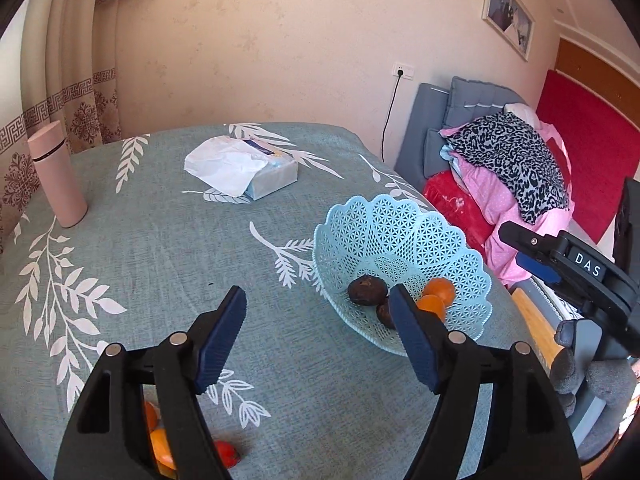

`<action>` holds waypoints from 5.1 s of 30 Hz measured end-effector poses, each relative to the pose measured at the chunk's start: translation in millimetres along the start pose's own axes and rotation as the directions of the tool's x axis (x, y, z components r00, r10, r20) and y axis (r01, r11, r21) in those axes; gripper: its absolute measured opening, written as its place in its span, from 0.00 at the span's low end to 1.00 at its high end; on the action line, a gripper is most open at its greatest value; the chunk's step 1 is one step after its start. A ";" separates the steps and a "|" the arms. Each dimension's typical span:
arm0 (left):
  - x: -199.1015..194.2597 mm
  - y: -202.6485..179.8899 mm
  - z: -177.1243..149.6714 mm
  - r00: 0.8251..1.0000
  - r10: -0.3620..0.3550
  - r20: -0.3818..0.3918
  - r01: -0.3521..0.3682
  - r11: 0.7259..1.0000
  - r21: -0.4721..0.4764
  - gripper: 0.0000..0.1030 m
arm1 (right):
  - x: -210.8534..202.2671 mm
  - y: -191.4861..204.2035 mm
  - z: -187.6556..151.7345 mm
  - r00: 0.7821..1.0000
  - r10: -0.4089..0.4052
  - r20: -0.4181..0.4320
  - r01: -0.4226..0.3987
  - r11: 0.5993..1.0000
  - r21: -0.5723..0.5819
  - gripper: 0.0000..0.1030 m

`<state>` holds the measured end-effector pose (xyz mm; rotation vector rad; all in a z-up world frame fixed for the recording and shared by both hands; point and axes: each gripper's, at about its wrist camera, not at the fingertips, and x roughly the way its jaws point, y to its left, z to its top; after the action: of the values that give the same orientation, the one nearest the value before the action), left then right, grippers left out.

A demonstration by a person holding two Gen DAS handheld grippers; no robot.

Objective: Organize fruits
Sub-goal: 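Release the dark fruit and an orange into the basket with both tools, then grasp a brown potato with the left tool and lift it, then hold the potato in the left tool while the right tool places an orange in the basket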

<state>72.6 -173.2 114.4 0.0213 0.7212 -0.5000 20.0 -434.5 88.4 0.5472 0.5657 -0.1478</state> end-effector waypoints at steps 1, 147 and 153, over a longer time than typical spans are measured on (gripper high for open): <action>-4.3 5.1 -0.6 1.000 0.014 0.003 -0.014 1.000 -0.001 0.74 | 0.5 1.1 -0.7 1.000 0.002 -0.002 -0.002 1.000 -0.004 0.70; -88.7 123.0 -92.7 0.979 0.199 -0.039 -0.202 0.970 -0.135 0.27 | 12.5 54.1 -38.8 0.983 0.046 -0.177 -0.090 0.964 -0.250 0.37; -87.6 107.1 -85.5 0.982 0.188 -0.030 -0.190 0.977 -0.098 0.27 | 17.8 22.3 -33.6 0.984 -0.022 -0.179 -0.010 0.984 -0.176 0.39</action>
<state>10.7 -24.8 89.5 0.0005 0.7554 -0.2816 25.3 -397.5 65.0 0.3882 0.7493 -0.0534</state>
